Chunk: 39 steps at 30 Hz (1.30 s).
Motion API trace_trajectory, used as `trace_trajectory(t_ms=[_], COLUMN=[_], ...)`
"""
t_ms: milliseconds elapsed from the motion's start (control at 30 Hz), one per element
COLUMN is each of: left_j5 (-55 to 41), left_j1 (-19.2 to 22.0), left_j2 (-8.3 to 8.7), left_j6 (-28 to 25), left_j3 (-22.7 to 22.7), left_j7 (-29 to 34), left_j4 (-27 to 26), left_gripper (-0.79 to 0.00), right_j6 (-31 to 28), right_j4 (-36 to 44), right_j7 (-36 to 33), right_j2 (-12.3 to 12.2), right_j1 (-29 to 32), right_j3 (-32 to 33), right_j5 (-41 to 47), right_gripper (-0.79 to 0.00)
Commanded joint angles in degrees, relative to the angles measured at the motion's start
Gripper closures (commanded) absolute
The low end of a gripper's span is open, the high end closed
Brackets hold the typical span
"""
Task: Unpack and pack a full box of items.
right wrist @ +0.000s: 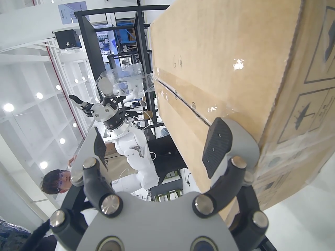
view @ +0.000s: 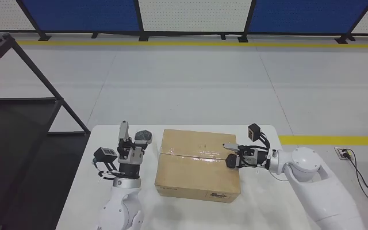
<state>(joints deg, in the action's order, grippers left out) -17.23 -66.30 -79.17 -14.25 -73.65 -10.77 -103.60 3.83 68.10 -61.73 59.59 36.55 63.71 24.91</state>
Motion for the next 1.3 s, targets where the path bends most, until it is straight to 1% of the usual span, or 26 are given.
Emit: trace_trajectory(t_ms=[0,267,433,600,1000,1267], left_j5=[0.31,1.72,2.17,2.39,1.78,1.82], left_j1=[0.34,1.78,1.95,1.97,5.01,5.23], left_j2=[-0.2,-1.11,-1.61,-1.99,-3.02,-3.51], left_j6=[0.25,0.2,-0.88,-1.64,0.1,0.57], left_j3=[0.71,3.47,4.66,5.04,6.08,6.39], left_j7=[-0.21,-1.85,-2.13,-2.04,-0.95,0.17], left_j4=[0.03,1.41,2.23,2.51,3.98,4.97], left_gripper=[-0.785,-0.785,-0.785,-0.785,-0.785,-0.785], right_j6=[-0.08,-0.42,-0.15,0.2,1.28,2.59], right_j4=[-0.16,-1.41,-2.12,-2.46,-2.11,-0.47], right_j7=[-0.06,-0.45,-0.51,-0.7,-0.41,0.14], right_j2=[0.04,0.23,0.36,0.5,0.66,0.46], right_j1=[-0.06,-0.41,-0.86,-1.4,-1.66,-0.95], right_j3=[-0.06,-0.28,-0.52,-0.8,-1.14,-0.7], right_j5=[0.06,0.33,0.22,0.08,-0.45,-1.27], right_gripper=[-0.785,-0.785,-0.785,-0.785,-0.785,-0.785])
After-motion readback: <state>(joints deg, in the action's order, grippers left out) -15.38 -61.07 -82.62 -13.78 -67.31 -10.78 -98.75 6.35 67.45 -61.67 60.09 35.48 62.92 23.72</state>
